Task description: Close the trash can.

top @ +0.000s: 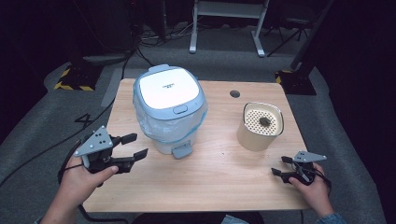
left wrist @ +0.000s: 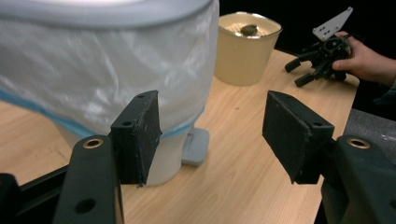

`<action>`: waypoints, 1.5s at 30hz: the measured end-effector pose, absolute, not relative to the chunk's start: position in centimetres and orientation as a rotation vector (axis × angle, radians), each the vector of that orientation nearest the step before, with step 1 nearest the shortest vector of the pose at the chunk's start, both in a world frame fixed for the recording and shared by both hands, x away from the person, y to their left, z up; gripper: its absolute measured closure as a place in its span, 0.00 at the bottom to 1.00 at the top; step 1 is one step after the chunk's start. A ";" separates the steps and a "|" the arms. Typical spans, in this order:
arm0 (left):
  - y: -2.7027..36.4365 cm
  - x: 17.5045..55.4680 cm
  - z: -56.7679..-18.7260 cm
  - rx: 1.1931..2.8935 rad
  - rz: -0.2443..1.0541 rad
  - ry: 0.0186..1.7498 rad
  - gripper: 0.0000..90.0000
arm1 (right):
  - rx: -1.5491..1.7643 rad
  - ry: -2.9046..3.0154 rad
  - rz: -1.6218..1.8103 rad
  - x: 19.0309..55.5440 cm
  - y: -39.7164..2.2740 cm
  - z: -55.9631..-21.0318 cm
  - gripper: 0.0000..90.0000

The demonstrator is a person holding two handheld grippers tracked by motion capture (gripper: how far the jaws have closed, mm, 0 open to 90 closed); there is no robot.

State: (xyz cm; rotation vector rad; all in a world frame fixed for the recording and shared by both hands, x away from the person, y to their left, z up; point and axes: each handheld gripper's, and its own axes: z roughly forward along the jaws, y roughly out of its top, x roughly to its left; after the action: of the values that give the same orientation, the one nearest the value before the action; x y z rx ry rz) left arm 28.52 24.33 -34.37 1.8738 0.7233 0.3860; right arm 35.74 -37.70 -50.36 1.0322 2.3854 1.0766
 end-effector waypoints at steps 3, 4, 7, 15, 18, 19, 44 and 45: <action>24.7 28.7 -36.2 1.875 0.351 0.735 0.42 | 1.033 2.386 1.076 35.7 -37.7 -50.4 0.28; 24.9 28.8 -36.8 1.880 0.346 0.742 0.42 | 1.032 2.386 1.075 35.7 -37.7 -50.4 0.28; 25.5 29.1 -38.7 1.890 0.376 0.775 0.41 | 1.032 2.386 1.077 35.7 -37.7 -50.4 0.28; 26.3 29.9 -43.2 1.957 0.362 0.889 0.40 | 1.032 2.385 1.076 35.7 -37.7 -50.4 0.28; 26.3 30.1 -44.4 2.016 0.380 0.913 0.39 | 1.032 2.385 1.077 35.7 -37.7 -50.4 0.28; 26.3 30.2 -44.8 2.024 0.377 0.913 0.39 | 1.032 2.385 1.076 35.7 -37.7 -50.4 0.28; 25.2 31.4 -50.5 2.196 0.380 0.999 0.17 | 1.031 2.385 1.076 35.7 -37.7 -50.4 0.28; 25.2 31.4 -50.5 2.198 0.380 0.999 0.17 | 1.031 2.386 1.076 35.7 -37.7 -50.4 0.28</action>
State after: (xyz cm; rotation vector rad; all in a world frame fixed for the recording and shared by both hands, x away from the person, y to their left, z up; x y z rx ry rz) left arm 31.44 25.22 -50.46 2.1978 0.9994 0.3797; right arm 35.74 -37.71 -50.37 1.0311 2.3857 1.0756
